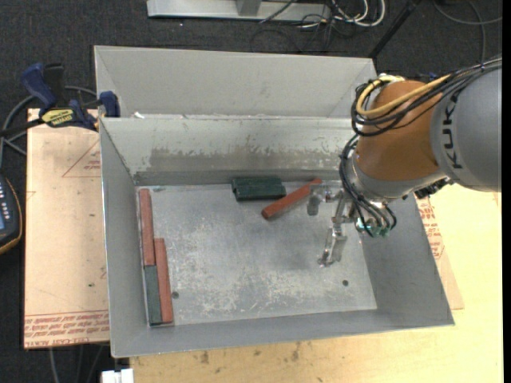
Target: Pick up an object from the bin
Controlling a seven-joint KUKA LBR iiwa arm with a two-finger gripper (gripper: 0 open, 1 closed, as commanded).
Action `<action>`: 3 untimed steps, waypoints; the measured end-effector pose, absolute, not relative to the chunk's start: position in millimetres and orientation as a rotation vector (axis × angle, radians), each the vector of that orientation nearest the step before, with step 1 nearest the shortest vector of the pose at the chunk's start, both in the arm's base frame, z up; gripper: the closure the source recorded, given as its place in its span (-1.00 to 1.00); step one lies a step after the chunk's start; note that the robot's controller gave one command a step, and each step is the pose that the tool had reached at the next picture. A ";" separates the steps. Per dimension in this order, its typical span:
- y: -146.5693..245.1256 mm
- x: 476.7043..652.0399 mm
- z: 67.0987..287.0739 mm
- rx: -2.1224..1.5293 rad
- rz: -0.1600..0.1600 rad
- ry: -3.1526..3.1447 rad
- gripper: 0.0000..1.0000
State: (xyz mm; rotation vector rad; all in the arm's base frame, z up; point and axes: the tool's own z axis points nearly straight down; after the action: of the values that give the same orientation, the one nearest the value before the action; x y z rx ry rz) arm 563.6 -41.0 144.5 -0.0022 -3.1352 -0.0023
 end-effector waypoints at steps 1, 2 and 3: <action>-43.4 612.8 163.0 -0.167 -0.002 -3.145 -1.00; 2.6 572.6 117.0 0.214 -0.004 -3.132 -1.00; 33.6 641.3 69.0 0.097 -0.004 -3.149 -1.00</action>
Offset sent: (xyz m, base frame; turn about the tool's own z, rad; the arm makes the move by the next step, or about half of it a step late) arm 0.0468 -0.0029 0.0176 0.1057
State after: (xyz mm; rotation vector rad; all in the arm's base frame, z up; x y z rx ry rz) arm 641.3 33.6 69.0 0.0970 -3.1486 -0.0041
